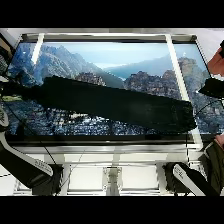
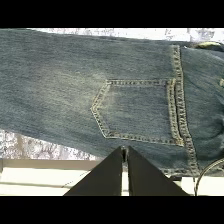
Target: Fold the clothes and pants, and hang the long-sleeved shirts on hangers.
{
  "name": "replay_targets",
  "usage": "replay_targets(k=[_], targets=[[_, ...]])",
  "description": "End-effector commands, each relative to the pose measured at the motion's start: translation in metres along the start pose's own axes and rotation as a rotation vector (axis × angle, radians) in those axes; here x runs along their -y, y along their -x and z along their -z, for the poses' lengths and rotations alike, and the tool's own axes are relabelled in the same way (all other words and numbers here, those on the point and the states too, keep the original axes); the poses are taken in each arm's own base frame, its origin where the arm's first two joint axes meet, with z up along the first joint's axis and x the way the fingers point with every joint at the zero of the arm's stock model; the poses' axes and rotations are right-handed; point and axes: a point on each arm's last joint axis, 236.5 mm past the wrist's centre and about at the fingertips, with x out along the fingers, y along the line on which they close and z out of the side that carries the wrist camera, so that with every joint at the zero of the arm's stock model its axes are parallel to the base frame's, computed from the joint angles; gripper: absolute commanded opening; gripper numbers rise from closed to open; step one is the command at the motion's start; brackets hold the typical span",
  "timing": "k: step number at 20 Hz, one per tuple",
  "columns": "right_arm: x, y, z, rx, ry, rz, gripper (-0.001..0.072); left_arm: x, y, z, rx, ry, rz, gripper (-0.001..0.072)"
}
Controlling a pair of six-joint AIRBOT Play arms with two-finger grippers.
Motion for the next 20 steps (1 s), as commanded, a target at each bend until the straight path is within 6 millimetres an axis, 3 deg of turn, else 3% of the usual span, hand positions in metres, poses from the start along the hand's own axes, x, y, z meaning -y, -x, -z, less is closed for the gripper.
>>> replay_targets(k=[1,4,6,8,10,13,17,20], targets=[[-0.001,0.000,0.003,-0.013,0.001,-0.004,0.0053,-0.046,0.052,0.010,-0.003,-0.039,-0.204,0.0034],[-0.001,0.000,0.002,-0.010,0.002,-0.003,0.0053,-0.075,0.097,0.022,-0.025,-0.073,-0.373,0.0034],[-0.001,0.000,0.002,-0.006,0.002,-0.003,0.0053,-0.068,0.112,0.022,-0.018,-0.120,-0.391,0.0034],[-0.001,0.000,0.001,-0.003,0.001,-0.002,0.0053,-0.048,0.122,0.015,0.007,-0.183,-0.398,0.0034],[-0.001,0.000,0.001,-0.003,0.002,-0.002,0.0053,-0.014,0.129,0.006,0.028,-0.297,-0.400,0.0034],[-0.001,0.000,0.001,-0.003,0.002,-0.002,0.0053,0.056,0.133,-0.004,0.067,-0.463,-0.384,0.0034],[-0.001,0.000,0.001,-0.003,0.003,-0.002,0.0053,0.152,0.131,0.000,0.111,-0.659,-0.339,0.0034],[-0.001,0.000,0.001,-0.003,0.005,-0.002,0.0053,0.204,0.130,0.006,0.154,-0.735,-0.304,0.0035]])
